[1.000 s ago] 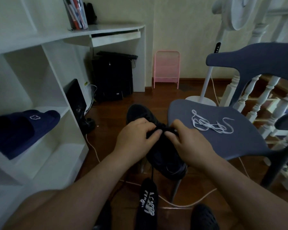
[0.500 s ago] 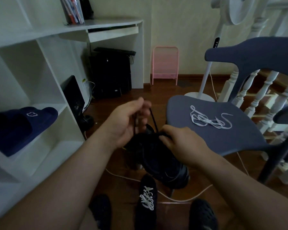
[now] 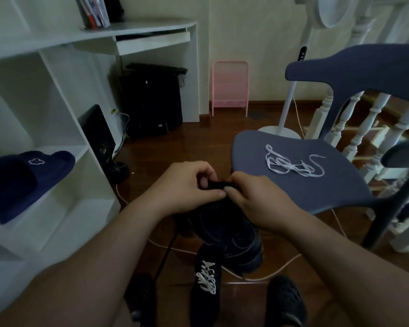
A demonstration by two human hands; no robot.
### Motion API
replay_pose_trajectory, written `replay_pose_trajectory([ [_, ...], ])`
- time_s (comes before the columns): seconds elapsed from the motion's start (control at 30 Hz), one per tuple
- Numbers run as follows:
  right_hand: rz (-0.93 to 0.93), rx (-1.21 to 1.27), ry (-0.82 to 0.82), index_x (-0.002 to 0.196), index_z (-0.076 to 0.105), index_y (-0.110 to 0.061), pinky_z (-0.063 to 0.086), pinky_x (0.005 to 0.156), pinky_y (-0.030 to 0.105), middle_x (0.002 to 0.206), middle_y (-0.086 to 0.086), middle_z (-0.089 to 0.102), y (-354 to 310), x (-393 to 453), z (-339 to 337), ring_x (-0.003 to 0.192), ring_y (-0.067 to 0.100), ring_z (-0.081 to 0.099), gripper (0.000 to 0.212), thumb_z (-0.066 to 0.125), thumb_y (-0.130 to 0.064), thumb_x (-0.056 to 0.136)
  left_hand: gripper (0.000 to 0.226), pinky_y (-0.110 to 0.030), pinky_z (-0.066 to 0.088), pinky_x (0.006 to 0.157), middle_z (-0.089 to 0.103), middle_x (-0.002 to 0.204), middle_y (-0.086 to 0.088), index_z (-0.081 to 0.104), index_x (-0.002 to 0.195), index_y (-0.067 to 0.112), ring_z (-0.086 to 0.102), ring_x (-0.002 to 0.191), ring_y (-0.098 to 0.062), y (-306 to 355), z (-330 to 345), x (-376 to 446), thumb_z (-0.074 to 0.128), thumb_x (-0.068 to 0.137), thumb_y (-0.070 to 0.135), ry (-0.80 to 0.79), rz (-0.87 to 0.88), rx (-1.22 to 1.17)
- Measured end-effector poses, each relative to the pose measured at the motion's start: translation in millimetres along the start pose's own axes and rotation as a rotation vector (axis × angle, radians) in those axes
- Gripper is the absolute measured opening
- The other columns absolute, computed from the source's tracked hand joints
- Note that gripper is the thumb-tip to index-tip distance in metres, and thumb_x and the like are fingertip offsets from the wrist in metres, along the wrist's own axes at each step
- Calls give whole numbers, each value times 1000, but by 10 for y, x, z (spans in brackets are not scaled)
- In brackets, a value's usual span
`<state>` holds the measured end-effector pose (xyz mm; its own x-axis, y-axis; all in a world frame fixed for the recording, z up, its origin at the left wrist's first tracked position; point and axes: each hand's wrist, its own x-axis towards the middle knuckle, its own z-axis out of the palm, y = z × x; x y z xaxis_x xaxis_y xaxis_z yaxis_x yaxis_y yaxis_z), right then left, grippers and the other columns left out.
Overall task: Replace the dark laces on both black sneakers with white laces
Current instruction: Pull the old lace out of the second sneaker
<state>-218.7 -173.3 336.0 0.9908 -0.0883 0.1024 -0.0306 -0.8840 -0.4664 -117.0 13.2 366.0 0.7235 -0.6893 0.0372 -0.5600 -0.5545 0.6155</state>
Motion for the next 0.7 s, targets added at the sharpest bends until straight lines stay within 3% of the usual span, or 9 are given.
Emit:
replay_pose_trajectory([
  [0.13,46,-9,48,94,48,-33,49,62,45,83,-3,59,-24,0,-16,75,24,59,26,41,-56,104,19,-24,52,72,66,91,14,60,100,42,63,82,-1,-35,27,-34,78,92,39,51,94,-27],
  [0.27,97,-13,89,96,52,-29,49,60,44,81,-1,60,-60,5,-22,74,26,58,27,42,-53,105,9,-30,49,77,57,97,17,65,99,43,55,88,-3,-13,85,-15,72,95,46,158,204,219],
  [0.43,112,20,147,84,45,-34,42,56,41,77,-3,56,-62,-2,-16,72,25,57,27,44,-51,105,17,-36,54,84,61,106,13,74,108,36,59,101,-10,45,169,15,67,97,46,275,248,298],
  [0.5,124,35,164,76,39,-36,35,53,38,73,-4,54,-53,20,-50,70,23,55,32,45,-48,105,5,-31,51,80,56,103,17,73,94,40,56,98,-7,52,163,0,69,92,41,252,225,174],
  [0.6,106,84,215,73,39,-35,34,53,33,68,-6,51,-21,45,-138,65,13,52,35,49,-40,106,21,-21,41,75,54,87,18,62,60,40,54,85,-2,45,63,3,60,75,25,126,162,-311],
  [0.7,51,110,236,76,45,-36,38,54,32,68,-8,54,-64,19,-158,63,6,51,31,50,-40,106,26,-28,42,79,58,87,15,66,59,37,58,85,-3,17,24,22,58,84,32,170,134,-378],
])
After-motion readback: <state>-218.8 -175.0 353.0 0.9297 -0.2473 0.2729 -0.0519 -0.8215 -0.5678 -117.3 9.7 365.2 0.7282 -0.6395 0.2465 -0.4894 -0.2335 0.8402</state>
